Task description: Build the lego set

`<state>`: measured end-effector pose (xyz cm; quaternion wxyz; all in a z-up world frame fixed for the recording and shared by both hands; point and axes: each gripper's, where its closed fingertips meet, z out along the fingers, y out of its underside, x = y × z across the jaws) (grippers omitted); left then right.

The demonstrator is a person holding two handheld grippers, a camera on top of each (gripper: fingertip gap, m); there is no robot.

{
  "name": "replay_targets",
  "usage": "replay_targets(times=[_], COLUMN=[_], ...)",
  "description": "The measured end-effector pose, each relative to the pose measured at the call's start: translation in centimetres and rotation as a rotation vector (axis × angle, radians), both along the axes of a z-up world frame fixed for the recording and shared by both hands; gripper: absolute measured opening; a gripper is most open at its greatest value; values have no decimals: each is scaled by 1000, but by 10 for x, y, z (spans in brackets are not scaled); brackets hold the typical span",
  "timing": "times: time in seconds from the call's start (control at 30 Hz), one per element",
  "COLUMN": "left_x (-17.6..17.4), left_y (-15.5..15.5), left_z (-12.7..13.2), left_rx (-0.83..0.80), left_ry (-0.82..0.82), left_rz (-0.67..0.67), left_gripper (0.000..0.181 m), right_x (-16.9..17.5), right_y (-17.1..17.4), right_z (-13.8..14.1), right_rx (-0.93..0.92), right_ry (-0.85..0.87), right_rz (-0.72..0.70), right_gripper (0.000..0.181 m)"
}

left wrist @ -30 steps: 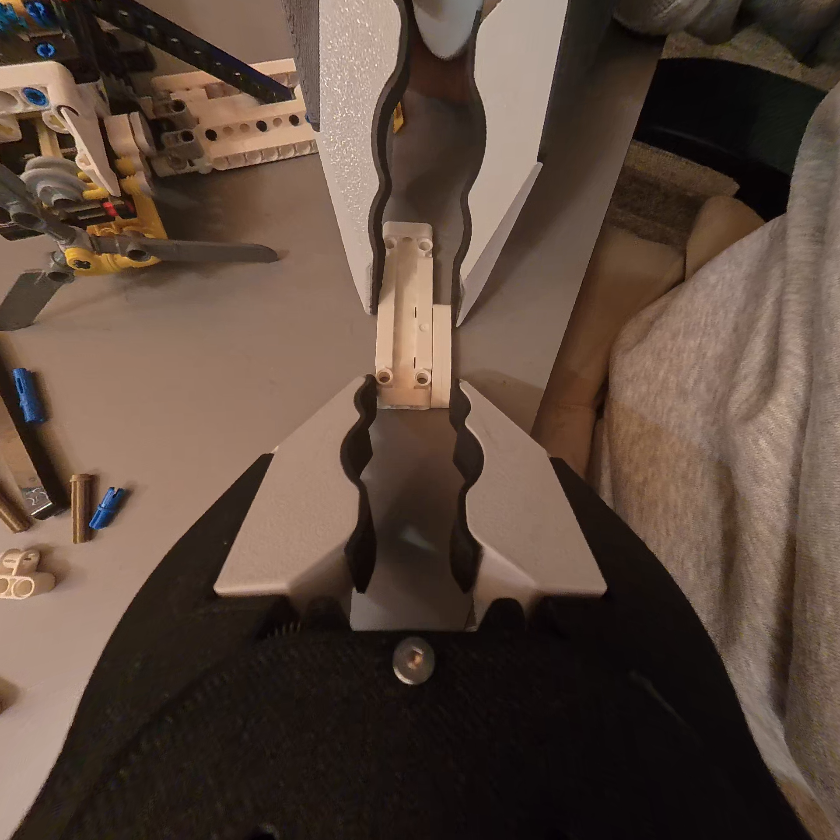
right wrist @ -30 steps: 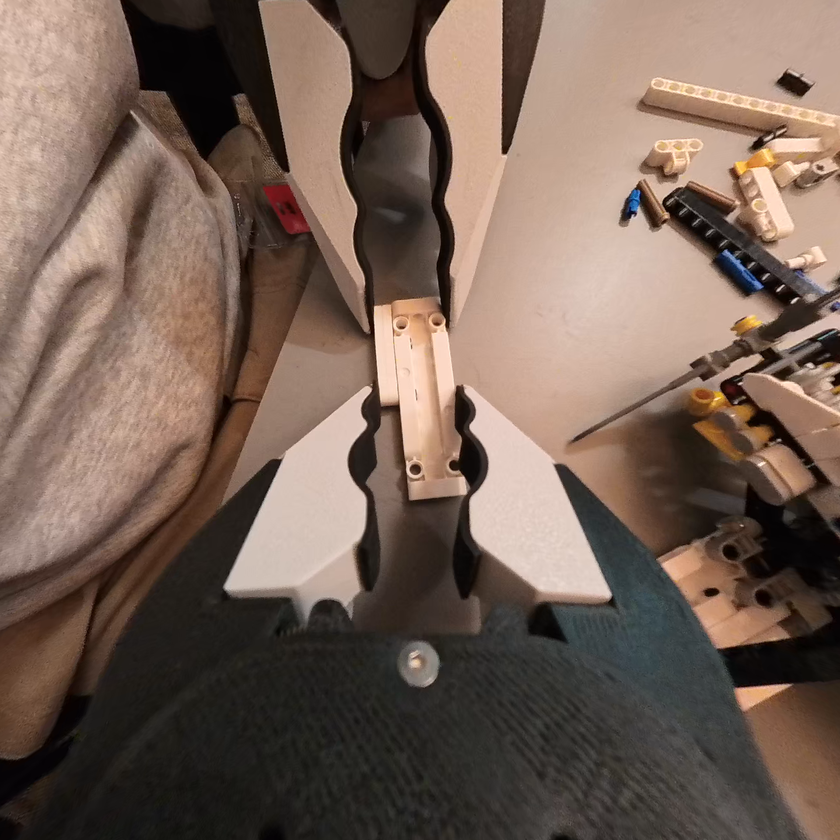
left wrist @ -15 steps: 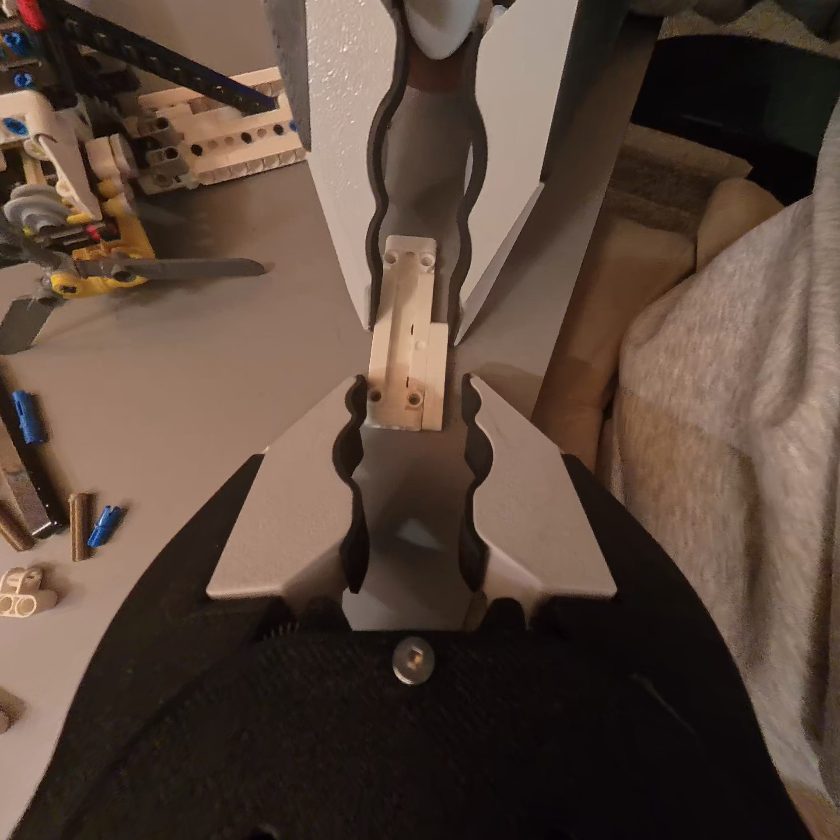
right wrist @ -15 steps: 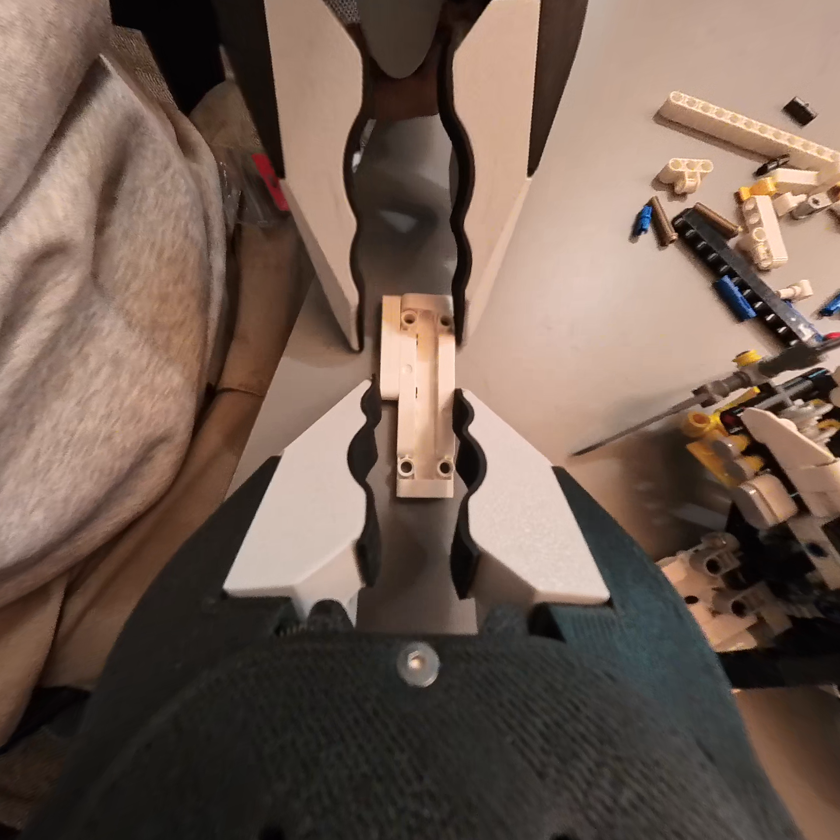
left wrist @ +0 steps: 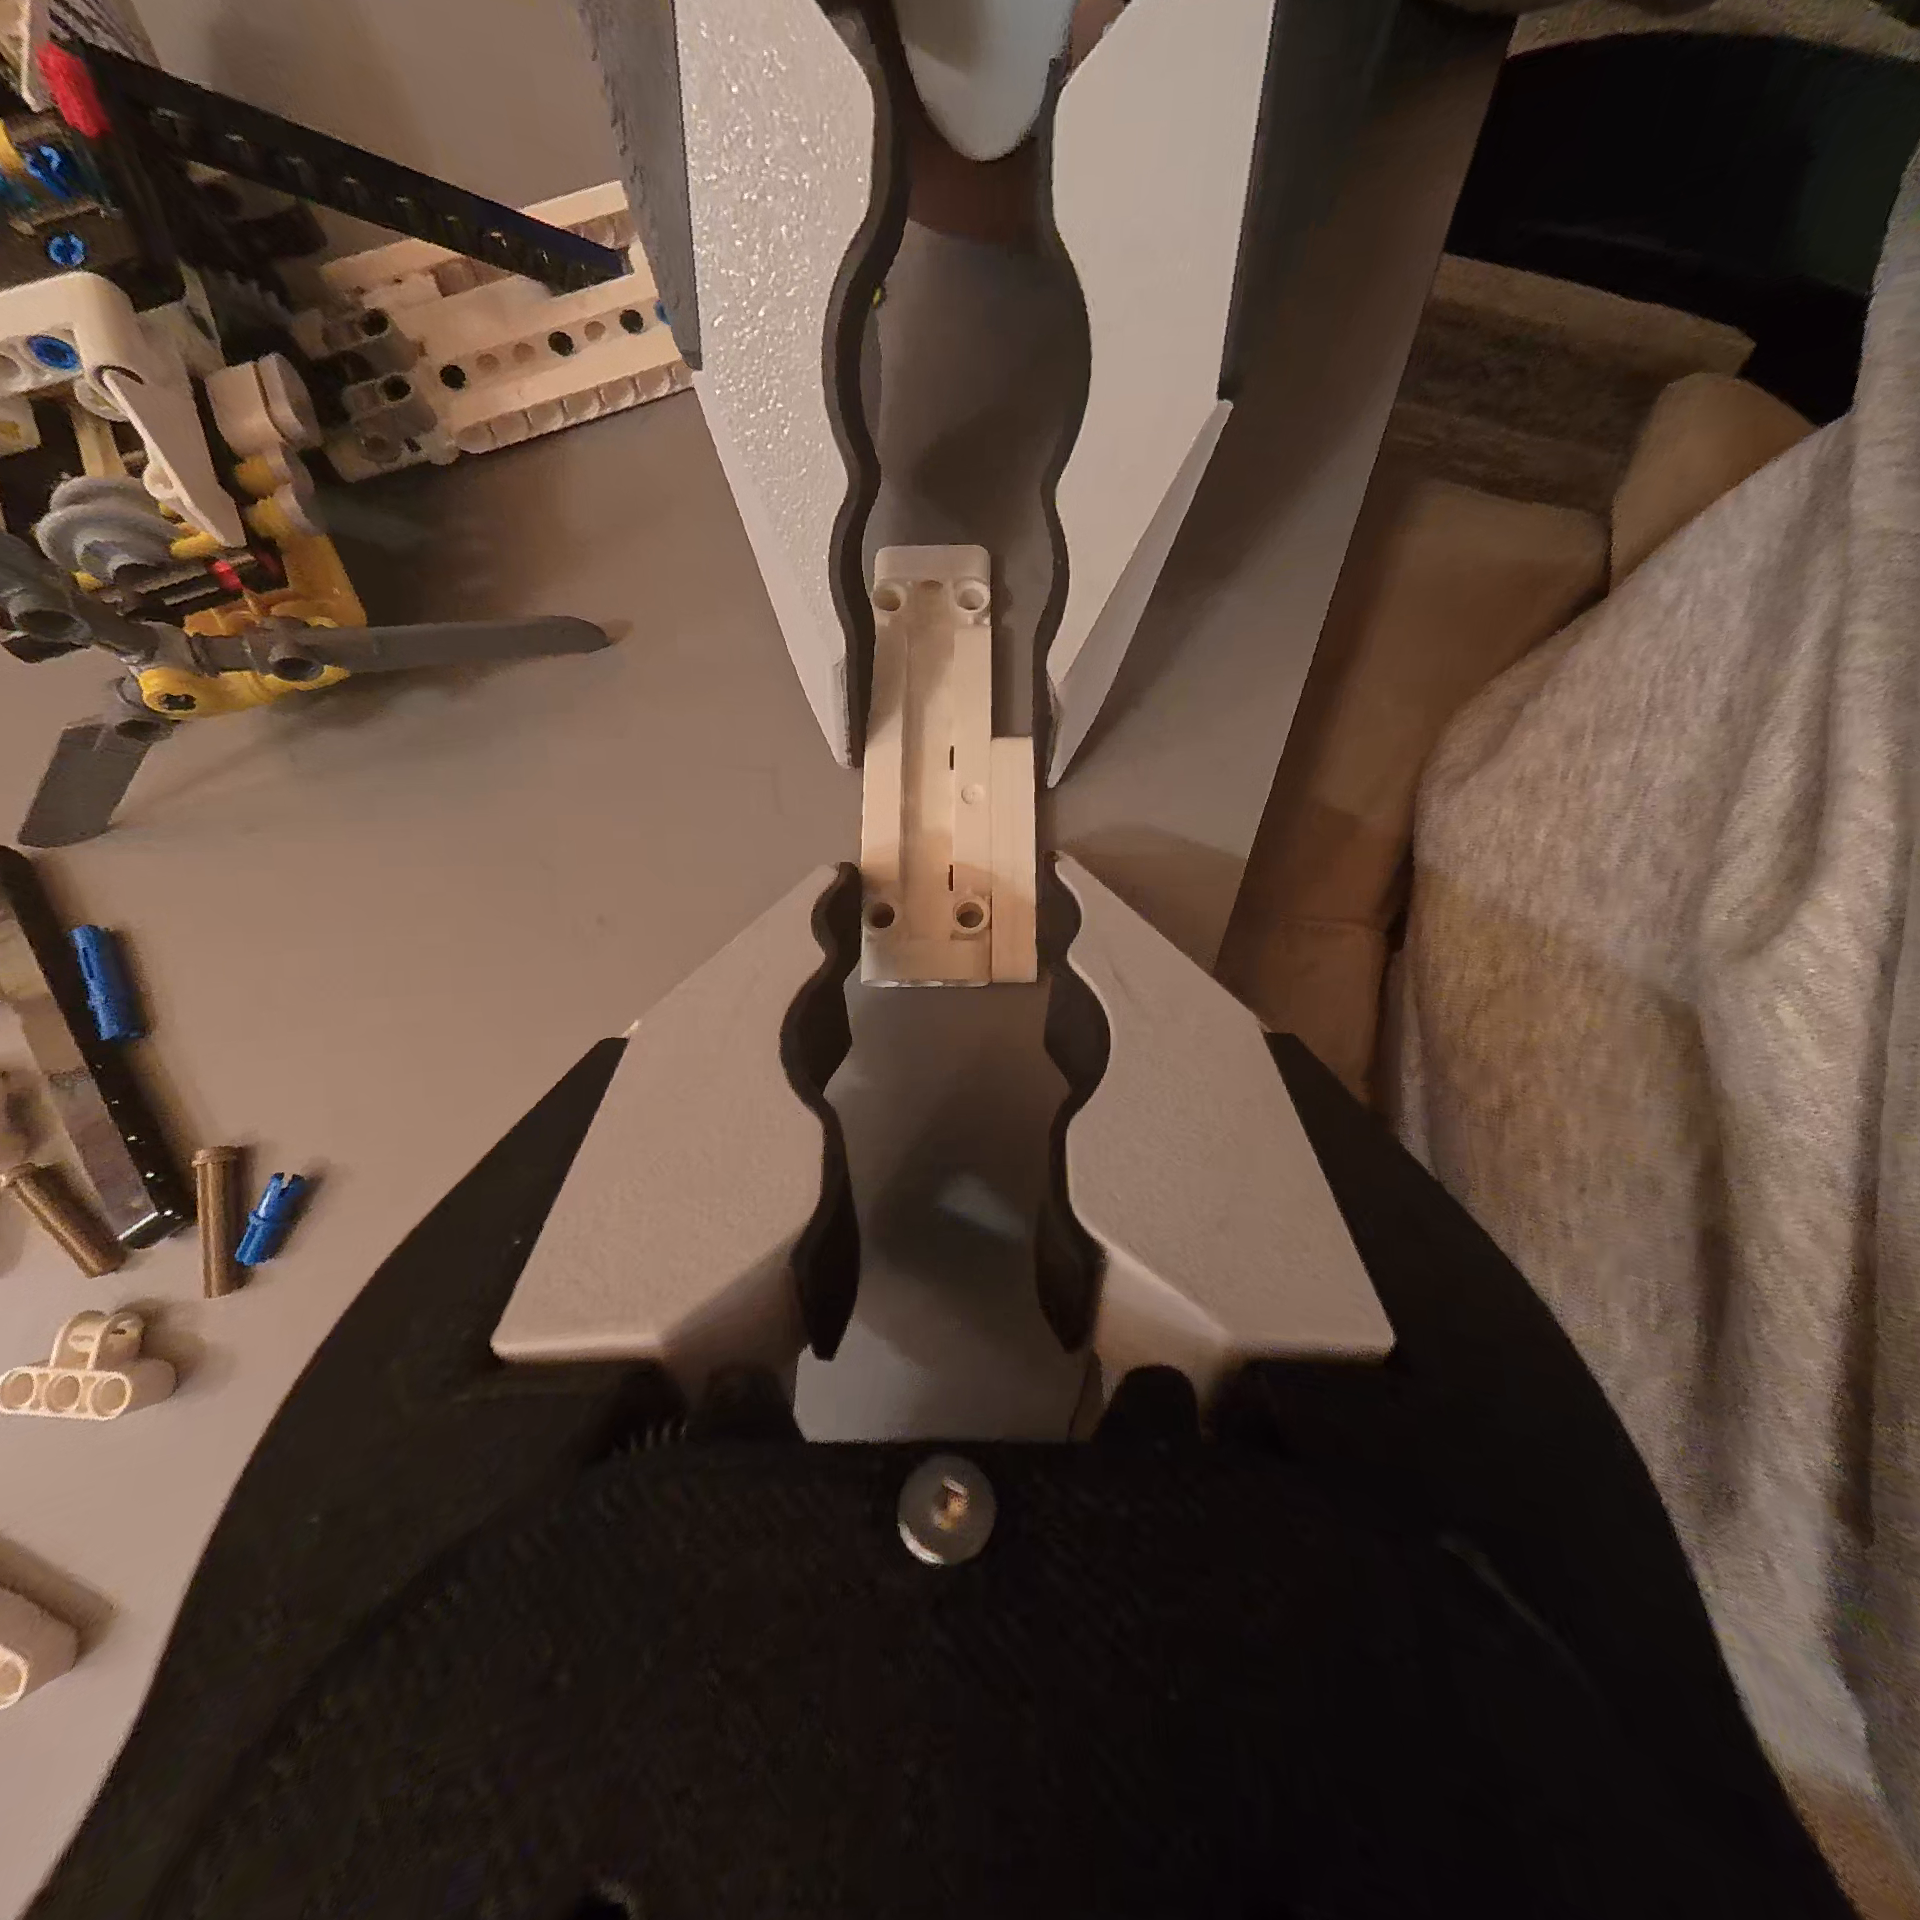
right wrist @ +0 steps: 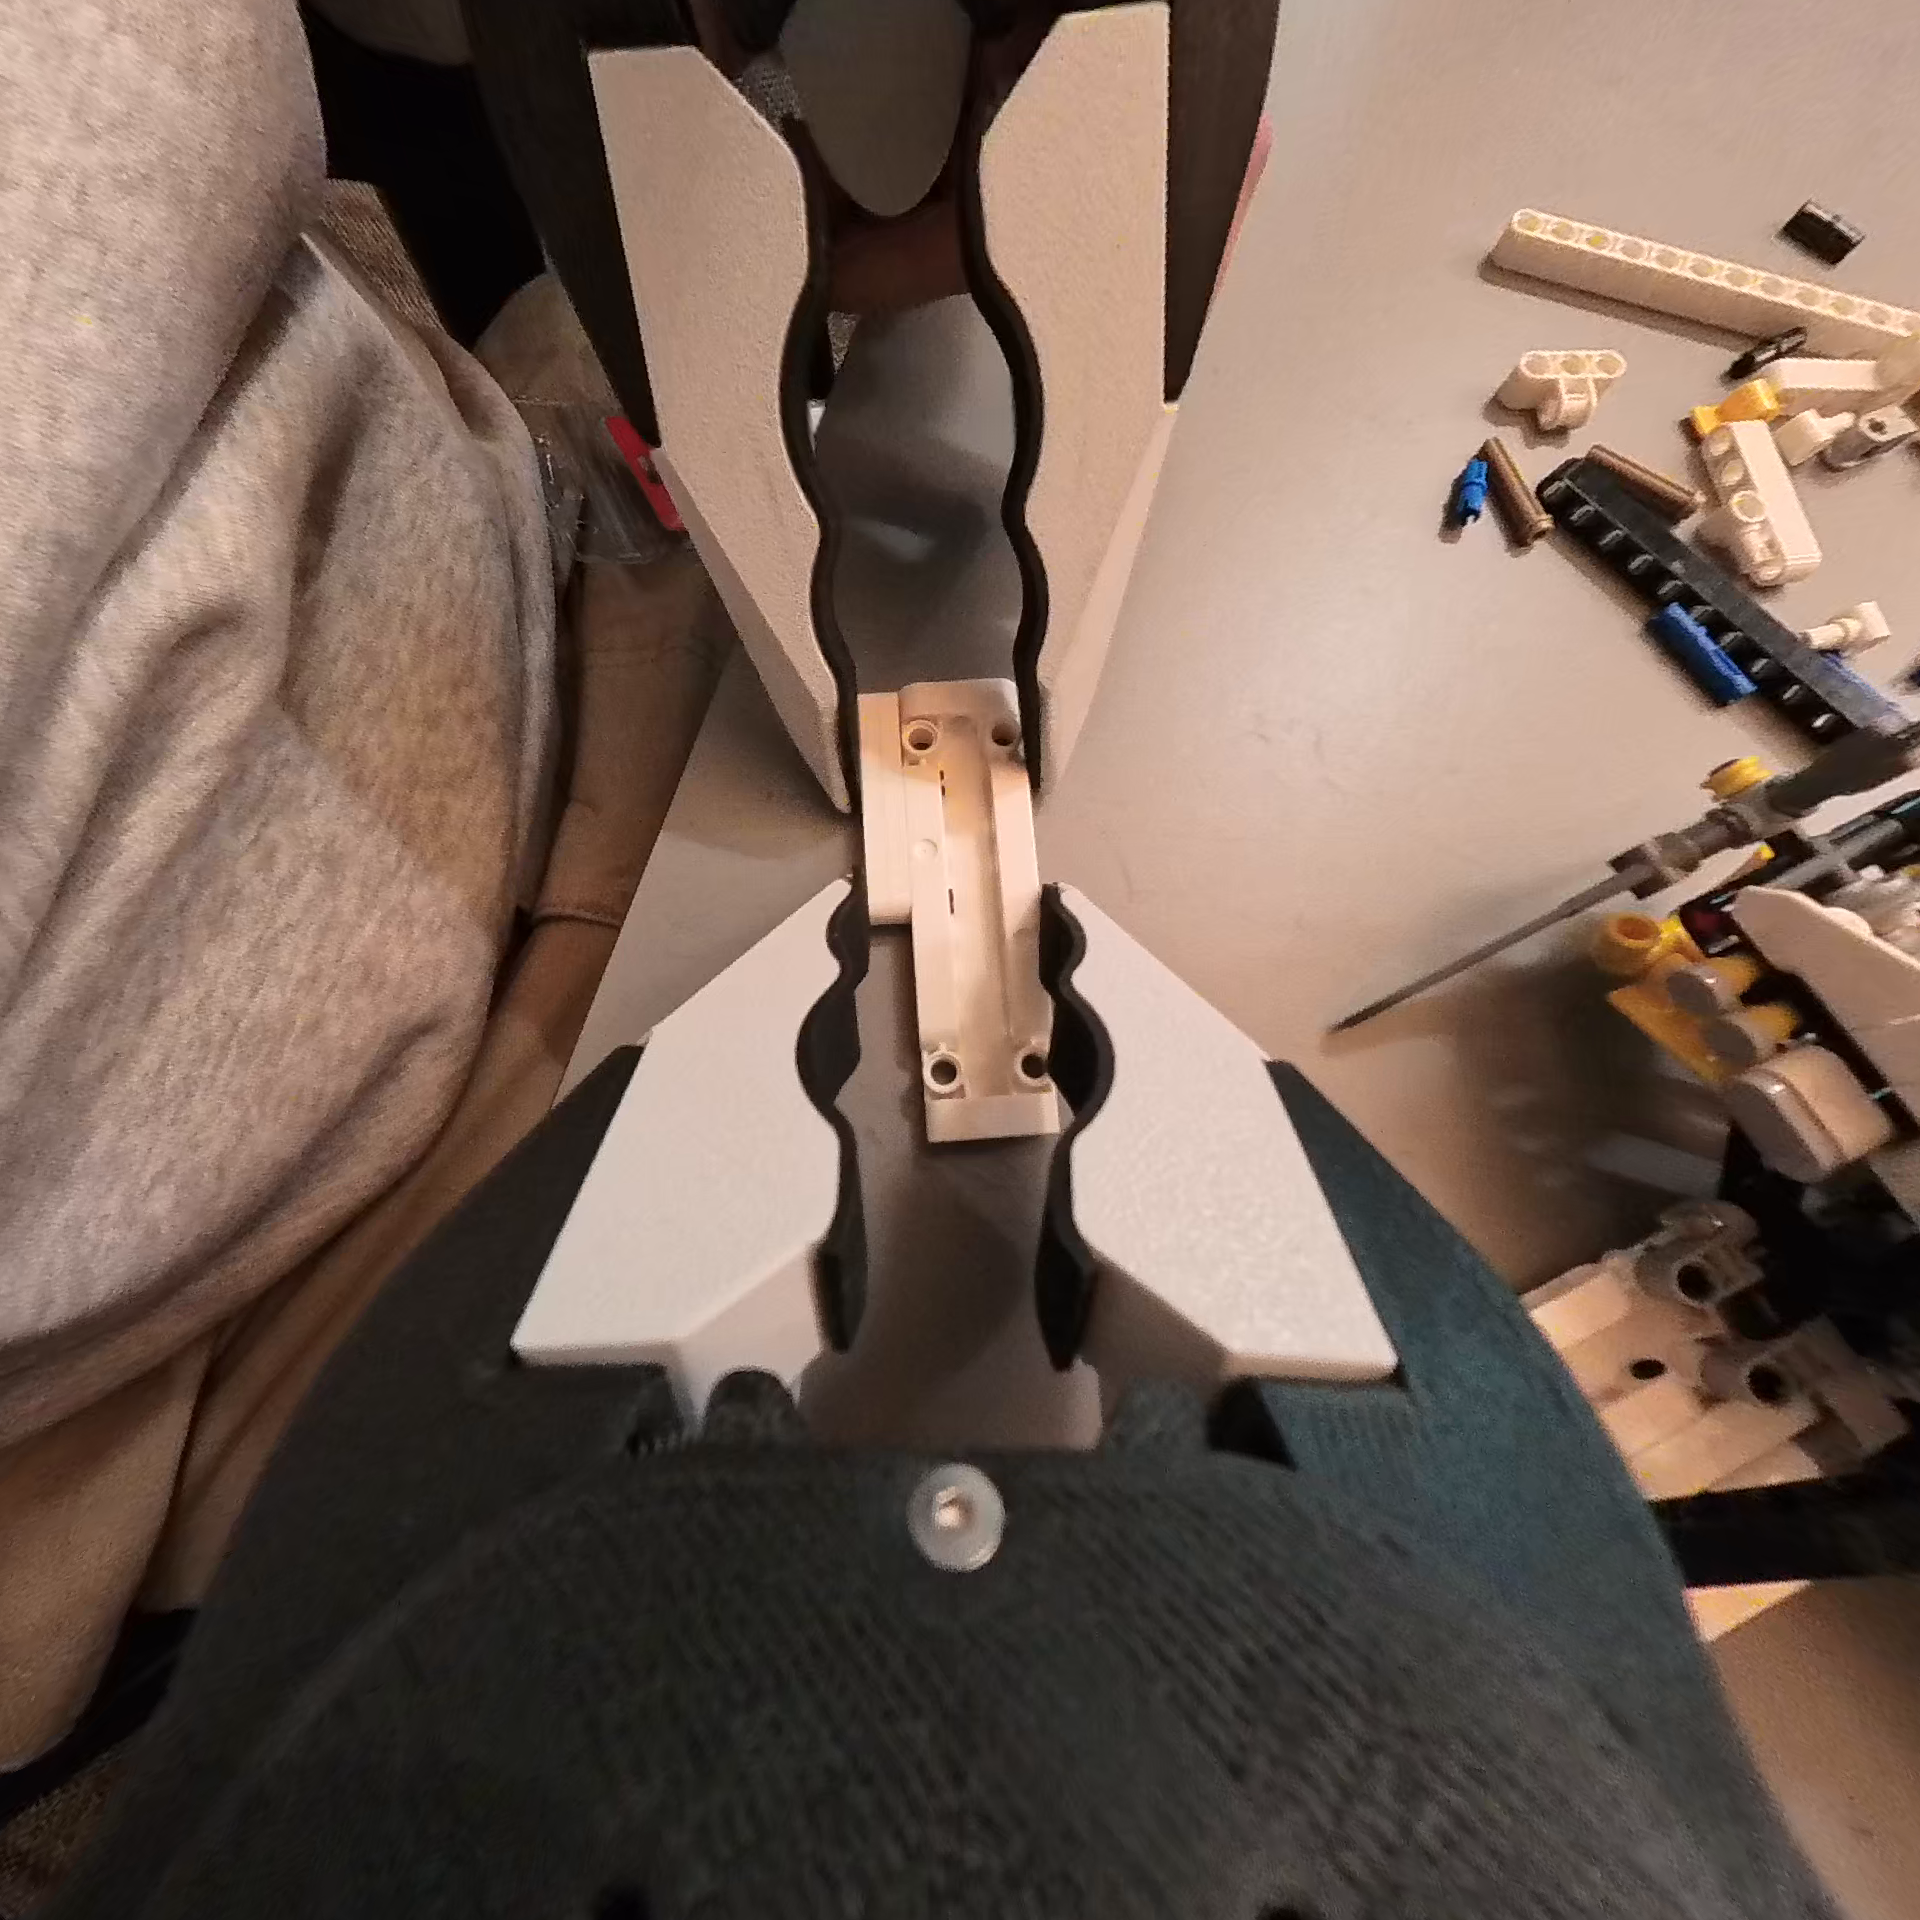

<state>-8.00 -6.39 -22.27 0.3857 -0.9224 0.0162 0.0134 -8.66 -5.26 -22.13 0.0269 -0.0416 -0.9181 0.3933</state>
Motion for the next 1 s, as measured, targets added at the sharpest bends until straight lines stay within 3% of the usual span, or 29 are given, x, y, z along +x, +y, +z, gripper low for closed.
replay_targets(times=[0.67,1.0], left_x=[-4,-25], left_y=[-1,-11], left_z=[-1,-1], left_rx=[2,-6], left_ry=[90,102], left_rz=[-56,126], left_gripper=[34,34], right_x=[2,-14], right_y=[-1,7], right_z=[2,14], right_rx=[2,-62], right_ry=[-11,83], right_rz=[-8,-186], right_gripper=[32,41])
